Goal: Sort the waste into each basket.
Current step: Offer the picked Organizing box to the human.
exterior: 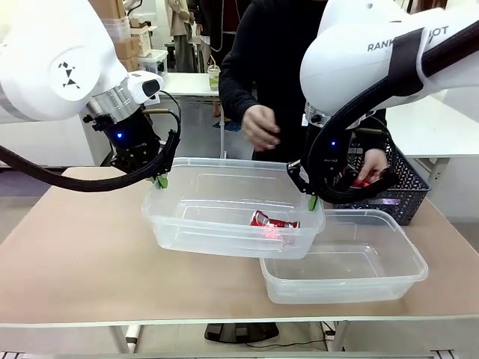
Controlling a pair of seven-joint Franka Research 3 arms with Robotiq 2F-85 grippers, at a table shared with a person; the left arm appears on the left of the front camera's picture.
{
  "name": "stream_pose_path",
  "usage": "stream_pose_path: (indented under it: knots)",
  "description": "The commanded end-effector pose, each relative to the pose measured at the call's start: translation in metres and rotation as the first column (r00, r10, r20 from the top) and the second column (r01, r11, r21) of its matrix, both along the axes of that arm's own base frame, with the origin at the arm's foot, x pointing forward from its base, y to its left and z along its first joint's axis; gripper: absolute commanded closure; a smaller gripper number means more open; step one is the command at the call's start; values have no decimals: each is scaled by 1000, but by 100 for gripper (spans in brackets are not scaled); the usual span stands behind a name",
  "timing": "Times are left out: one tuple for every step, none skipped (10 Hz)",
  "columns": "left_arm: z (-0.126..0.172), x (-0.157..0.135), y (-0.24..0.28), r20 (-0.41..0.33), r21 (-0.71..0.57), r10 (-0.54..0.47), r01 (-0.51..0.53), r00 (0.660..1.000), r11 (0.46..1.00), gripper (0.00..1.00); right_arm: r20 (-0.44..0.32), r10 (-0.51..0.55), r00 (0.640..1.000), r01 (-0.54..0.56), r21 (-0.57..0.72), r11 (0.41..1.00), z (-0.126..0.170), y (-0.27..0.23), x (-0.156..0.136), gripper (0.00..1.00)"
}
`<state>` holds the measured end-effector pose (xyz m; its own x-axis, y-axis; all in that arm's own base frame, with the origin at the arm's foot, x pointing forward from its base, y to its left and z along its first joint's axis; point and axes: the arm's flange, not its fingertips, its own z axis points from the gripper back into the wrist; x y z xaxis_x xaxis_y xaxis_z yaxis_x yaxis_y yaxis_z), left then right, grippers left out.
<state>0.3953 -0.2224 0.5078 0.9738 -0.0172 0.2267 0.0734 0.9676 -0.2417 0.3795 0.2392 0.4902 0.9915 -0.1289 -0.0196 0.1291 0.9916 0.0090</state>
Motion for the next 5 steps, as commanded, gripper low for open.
stream_pose_path:
  knots:
    - [3, -1, -2, 6, -4, 16, -16, 1000, 1000, 90, -4, 6, 1000, -6, -11, 1000, 3, -1, 0, 94]
    - [3, -1, -2, 6, -4, 16, -16, 1000, 1000, 90, -4, 6, 1000, -6, -11, 1000, 3, -1, 0, 94]
    - [3, -1, -2, 6, -4, 16, -16, 1000, 1000, 90, -4, 6, 1000, -6, -11, 1000, 3, -1, 0, 94]
    - [3, -1, -2, 6, -4, 16, -16, 1000, 1000, 90, -4, 6, 1000, -6, -11, 1000, 3, -1, 0, 94]
    - [3, -1, -2, 6, -4, 16, -16, 1000, 1000, 90, -4, 6, 1000, -6, -11, 1000, 3, -1, 0, 94]
